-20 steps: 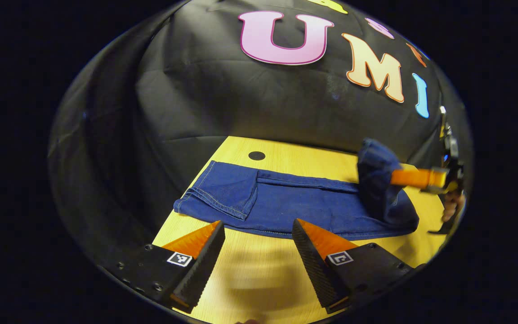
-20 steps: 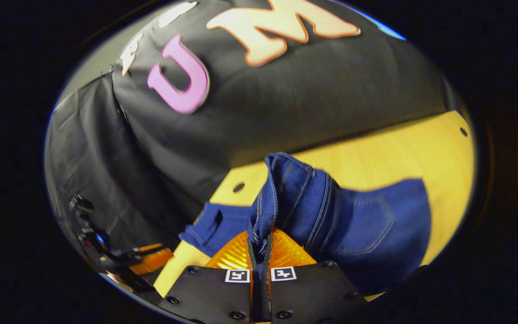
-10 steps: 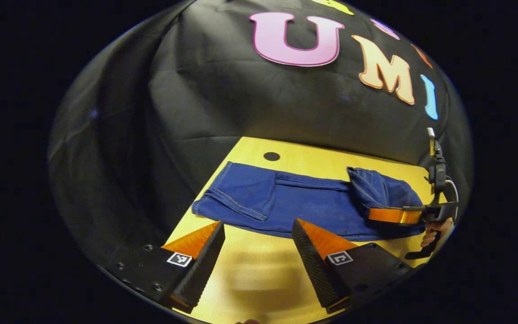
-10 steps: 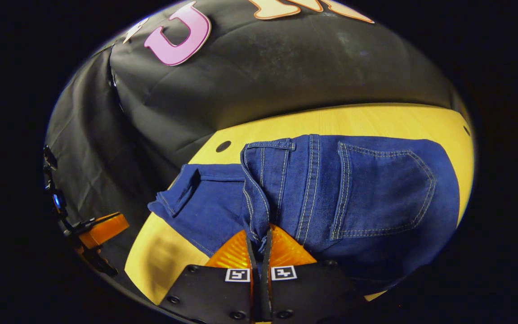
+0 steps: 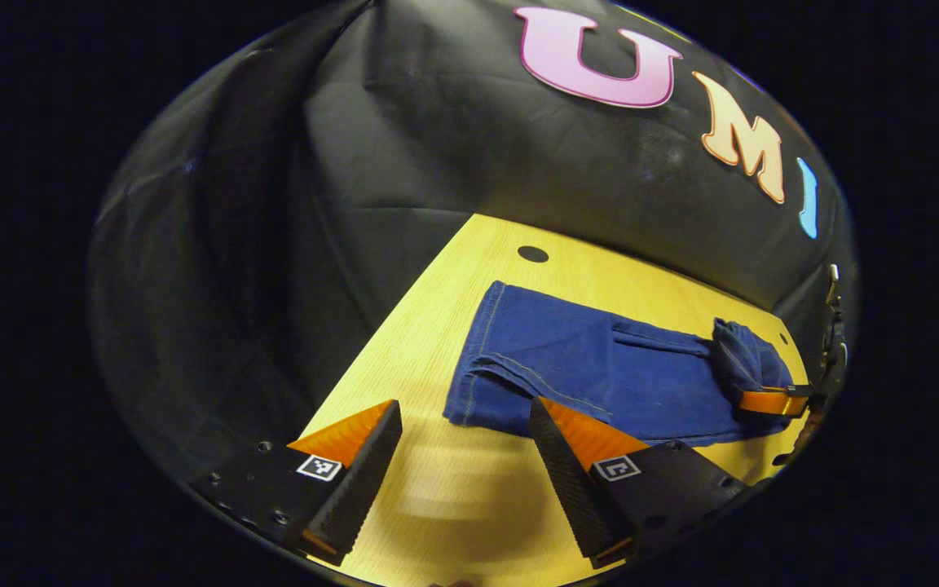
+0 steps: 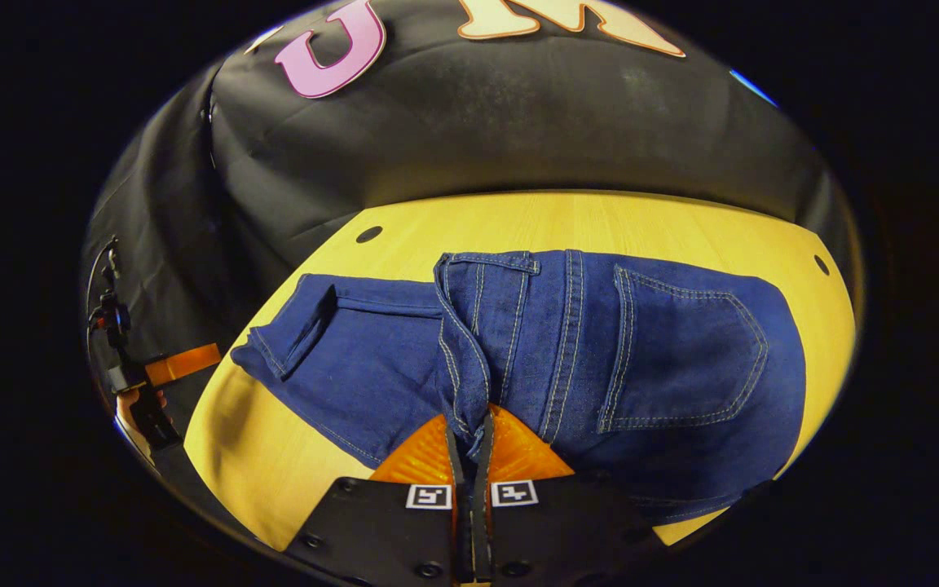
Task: Grasp the waist and the cuffs of the jeans and fold them to make the two legs overlap; first hold the waist and fold one-third of the jeans toward the cuffs, then hold the cuffs and fold the remaining one-third in the same direction to finish folding.
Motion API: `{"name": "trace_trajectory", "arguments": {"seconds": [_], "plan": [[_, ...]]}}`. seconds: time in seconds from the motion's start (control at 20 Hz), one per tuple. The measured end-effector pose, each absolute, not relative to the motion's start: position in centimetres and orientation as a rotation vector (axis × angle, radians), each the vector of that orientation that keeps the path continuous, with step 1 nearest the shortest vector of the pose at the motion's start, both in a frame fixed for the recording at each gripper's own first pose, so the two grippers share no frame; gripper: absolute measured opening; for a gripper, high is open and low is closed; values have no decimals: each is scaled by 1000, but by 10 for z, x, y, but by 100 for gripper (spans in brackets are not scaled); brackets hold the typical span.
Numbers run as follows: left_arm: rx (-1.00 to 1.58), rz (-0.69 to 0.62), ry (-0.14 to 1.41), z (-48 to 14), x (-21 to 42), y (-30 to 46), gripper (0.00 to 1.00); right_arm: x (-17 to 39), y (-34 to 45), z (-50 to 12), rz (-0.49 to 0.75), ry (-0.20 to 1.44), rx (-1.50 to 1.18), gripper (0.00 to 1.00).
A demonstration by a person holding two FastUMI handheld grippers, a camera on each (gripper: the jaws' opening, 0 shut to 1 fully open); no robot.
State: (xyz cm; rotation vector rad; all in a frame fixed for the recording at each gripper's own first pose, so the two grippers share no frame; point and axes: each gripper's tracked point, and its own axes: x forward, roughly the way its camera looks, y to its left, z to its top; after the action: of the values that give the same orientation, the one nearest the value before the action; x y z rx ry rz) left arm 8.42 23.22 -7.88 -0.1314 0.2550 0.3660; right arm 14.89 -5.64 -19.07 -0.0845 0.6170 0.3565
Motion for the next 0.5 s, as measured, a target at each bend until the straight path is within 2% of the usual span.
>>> {"name": "trace_trajectory", "arguments": {"seconds": [0.1, 0.15, 0.3, 0.35, 0.5], "plan": [[-95, 357, 294, -89, 94, 237, 96, 148, -59, -187, 354, 612, -82, 5], [-78, 349, 307, -92, 97, 238, 96, 148, -57, -188, 353, 613, -79, 12], [-56, 322, 314, -91, 96, 238, 95, 144, -50, -185, 371, 608, -56, 23], [-52, 316, 315, -91, 98, 237, 95, 140, -45, -182, 384, 610, -37, 32], [-53, 312, 327, -96, 100, 237, 95, 130, -37, -173, 397, 592, -31, 73]]}}
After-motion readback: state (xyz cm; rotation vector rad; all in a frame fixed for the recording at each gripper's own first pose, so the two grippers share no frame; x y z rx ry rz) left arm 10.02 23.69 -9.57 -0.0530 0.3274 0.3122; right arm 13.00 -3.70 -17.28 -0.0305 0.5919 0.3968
